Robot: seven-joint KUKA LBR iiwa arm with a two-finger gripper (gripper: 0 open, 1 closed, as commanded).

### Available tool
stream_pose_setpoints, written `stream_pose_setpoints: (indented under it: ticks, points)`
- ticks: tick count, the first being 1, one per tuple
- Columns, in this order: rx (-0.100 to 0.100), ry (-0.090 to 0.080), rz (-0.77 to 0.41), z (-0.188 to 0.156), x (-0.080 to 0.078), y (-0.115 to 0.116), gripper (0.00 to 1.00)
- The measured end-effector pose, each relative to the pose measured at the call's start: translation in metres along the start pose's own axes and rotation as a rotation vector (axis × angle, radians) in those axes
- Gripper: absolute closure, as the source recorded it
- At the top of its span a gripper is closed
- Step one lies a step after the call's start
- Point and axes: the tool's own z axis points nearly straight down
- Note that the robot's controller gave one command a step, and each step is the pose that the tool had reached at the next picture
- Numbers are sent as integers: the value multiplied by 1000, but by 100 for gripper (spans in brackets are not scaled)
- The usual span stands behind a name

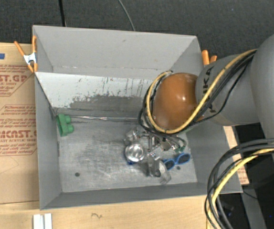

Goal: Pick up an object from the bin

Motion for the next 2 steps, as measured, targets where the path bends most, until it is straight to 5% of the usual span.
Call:
stream_pose_setpoints:
  ticks: [1, 2]
  points:
    - [0, 3, 0, 1, 1, 0, 100]
    - [3, 1, 0, -106, -3, 0, 100]
